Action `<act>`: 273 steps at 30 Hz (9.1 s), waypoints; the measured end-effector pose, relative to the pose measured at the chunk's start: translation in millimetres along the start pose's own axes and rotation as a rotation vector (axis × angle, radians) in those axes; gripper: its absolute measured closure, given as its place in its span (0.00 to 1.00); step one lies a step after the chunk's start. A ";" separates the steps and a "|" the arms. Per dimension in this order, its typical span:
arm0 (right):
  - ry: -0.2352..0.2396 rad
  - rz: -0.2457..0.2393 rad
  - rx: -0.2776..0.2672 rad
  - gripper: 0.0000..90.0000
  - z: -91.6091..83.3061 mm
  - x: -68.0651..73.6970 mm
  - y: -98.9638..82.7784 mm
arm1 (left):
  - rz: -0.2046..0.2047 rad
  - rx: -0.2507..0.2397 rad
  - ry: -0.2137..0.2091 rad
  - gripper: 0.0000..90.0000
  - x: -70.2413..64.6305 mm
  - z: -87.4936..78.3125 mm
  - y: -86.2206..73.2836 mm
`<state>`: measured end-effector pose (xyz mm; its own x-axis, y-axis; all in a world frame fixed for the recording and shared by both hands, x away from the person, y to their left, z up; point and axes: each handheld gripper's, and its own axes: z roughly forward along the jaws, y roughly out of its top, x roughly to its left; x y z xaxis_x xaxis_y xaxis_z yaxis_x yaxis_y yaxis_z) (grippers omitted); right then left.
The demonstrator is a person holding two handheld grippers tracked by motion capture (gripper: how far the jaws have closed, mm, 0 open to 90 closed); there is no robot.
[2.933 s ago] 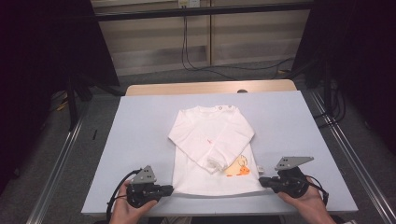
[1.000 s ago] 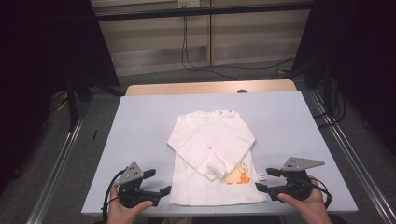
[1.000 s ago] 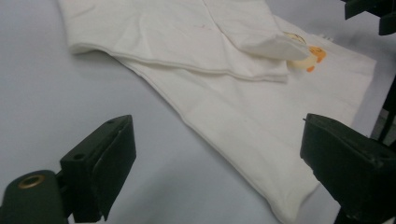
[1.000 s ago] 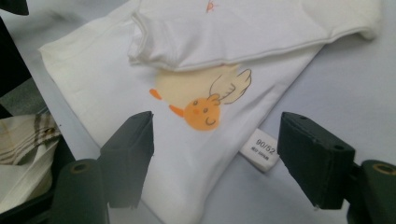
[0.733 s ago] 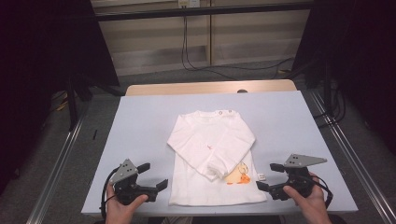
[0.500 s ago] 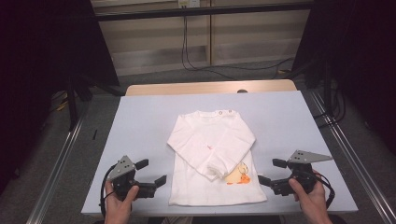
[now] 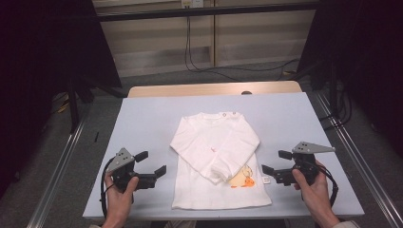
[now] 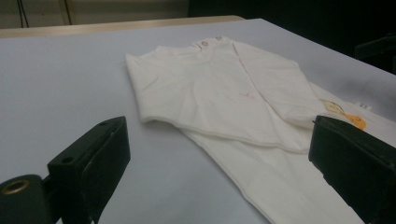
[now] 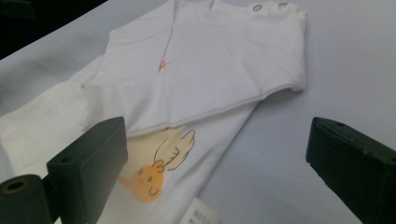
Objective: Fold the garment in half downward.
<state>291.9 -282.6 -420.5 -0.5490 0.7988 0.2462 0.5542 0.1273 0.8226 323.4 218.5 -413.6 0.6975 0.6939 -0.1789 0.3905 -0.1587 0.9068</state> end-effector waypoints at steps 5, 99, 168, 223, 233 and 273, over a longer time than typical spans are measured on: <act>-0.009 -0.018 0.003 0.08 9.7 -6.1 12.2 | -0.004 0.038 -0.019 0.06 9.9 12.4 8.9; -0.042 -0.036 0.295 0.76 185.4 -109.5 107.9 | 0.000 0.220 0.070 0.17 110.2 173.2 63.3; 0.043 0.059 0.189 0.97 164.2 -109.8 115.3 | -0.085 0.212 -0.120 0.96 103.2 183.5 75.4; 0.120 0.002 0.077 0.97 112.3 -84.8 122.1 | -0.023 0.103 -0.182 0.97 75.2 132.5 87.2; 0.123 -0.023 0.066 0.97 103.1 -78.5 119.8 | -0.020 0.108 -0.187 0.97 72.0 125.9 86.6; 0.175 -0.091 0.031 0.97 59.3 -44.9 103.7 | 0.010 0.100 -0.251 0.97 42.5 86.0 81.6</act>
<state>411.1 -270.4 -376.7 -0.6964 0.6692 0.2591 0.5151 0.2147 0.8298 436.6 174.6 -380.0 0.8242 0.4976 -0.2703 0.4312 -0.2420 0.8692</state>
